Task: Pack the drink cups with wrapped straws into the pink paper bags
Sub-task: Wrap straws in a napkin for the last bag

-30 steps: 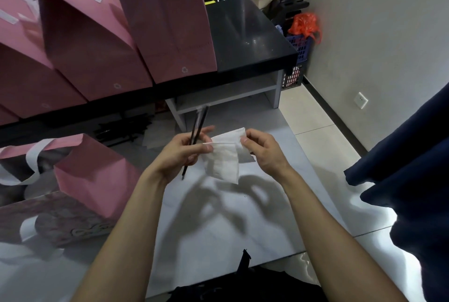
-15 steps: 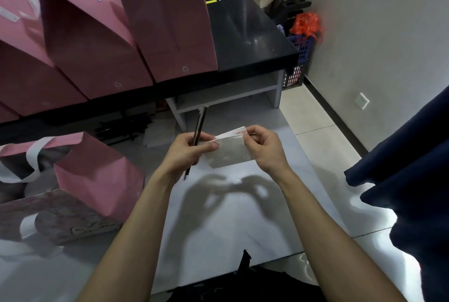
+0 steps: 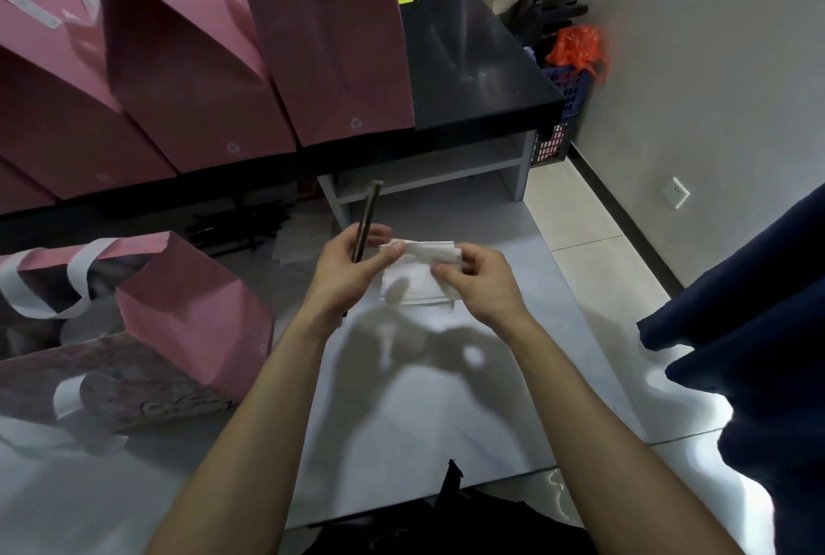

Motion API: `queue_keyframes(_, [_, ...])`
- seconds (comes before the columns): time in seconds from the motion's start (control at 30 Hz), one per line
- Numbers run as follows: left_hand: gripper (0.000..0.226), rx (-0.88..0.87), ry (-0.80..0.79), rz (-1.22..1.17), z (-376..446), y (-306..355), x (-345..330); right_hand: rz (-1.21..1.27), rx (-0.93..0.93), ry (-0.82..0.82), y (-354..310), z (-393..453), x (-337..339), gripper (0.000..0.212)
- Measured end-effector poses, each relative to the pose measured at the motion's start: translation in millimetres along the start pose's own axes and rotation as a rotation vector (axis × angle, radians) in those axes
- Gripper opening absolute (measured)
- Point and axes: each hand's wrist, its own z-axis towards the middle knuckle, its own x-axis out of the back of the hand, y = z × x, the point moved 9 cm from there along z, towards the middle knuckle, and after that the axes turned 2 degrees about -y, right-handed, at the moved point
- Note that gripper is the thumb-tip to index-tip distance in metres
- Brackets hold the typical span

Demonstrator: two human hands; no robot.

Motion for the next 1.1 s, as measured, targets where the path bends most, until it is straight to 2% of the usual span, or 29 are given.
queue_keyframes(0.03, [0.031, 0.031, 0.023, -0.038, -1, -2, 3, -0.036, -0.015, 0.065, 3, 2, 5, 0.011])
queue_keyframes(0.1, [0.034, 0.110, 0.041, -0.283, -3, -9, 5, -0.085, -0.041, 0.155, 6, 4, 11, 0.015])
queue_keyframes(0.13, [0.034, 0.128, 0.046, -0.400, -4, -11, 3, -0.107, -0.043, 0.171, 5, 5, 10, 0.019])
queue_keyframes(0.2, [0.038, 0.128, 0.056, -0.491, -7, -11, -1, -0.133, -0.026, 0.158, 1, 7, 0, 0.020])
queue_keyframes(0.37, [0.041, 0.122, 0.107, -0.547, -17, -9, 1, -0.069, 0.050, -0.073, -19, 4, -54, 0.004])
queue_keyframes(0.5, [0.037, 0.156, 0.184, -0.721, -24, -5, 14, -0.168, 0.099, -0.226, -33, -6, -90, 0.014])
queue_keyframes(0.6, [0.032, 0.175, 0.220, -0.711, -31, -5, 26, -0.307, 0.136, -0.243, -43, -11, -110, 0.044])
queue_keyframes(0.77, [0.045, 0.188, 0.266, -0.723, -35, -8, 53, -0.482, 0.184, -0.260, -63, -13, -144, 0.032])
queue_keyframes(0.87, [0.040, 0.178, 0.212, -0.801, -34, 3, 67, -0.493, 0.206, -0.243, -79, -11, -158, 0.034])
queue_keyframes(0.93, [0.040, 0.151, 0.184, -0.832, -39, 18, 78, -0.494, 0.227, -0.205, -95, -12, -163, 0.021])
queue_keyframes(0.97, [0.045, 0.127, 0.166, -0.814, -43, 30, 86, -0.481, 0.238, -0.183, -107, -13, -164, 0.011])
queue_keyframes(1.0, [0.047, 0.093, 0.134, -0.759, -47, 44, 95, -0.465, 0.259, -0.158, -120, -14, -166, 0.010])
queue_keyframes(1.1, [0.041, -0.090, 0.064, -0.432, -64, 91, 140, -0.361, 0.382, -0.090, -173, -19, -168, 0.025])
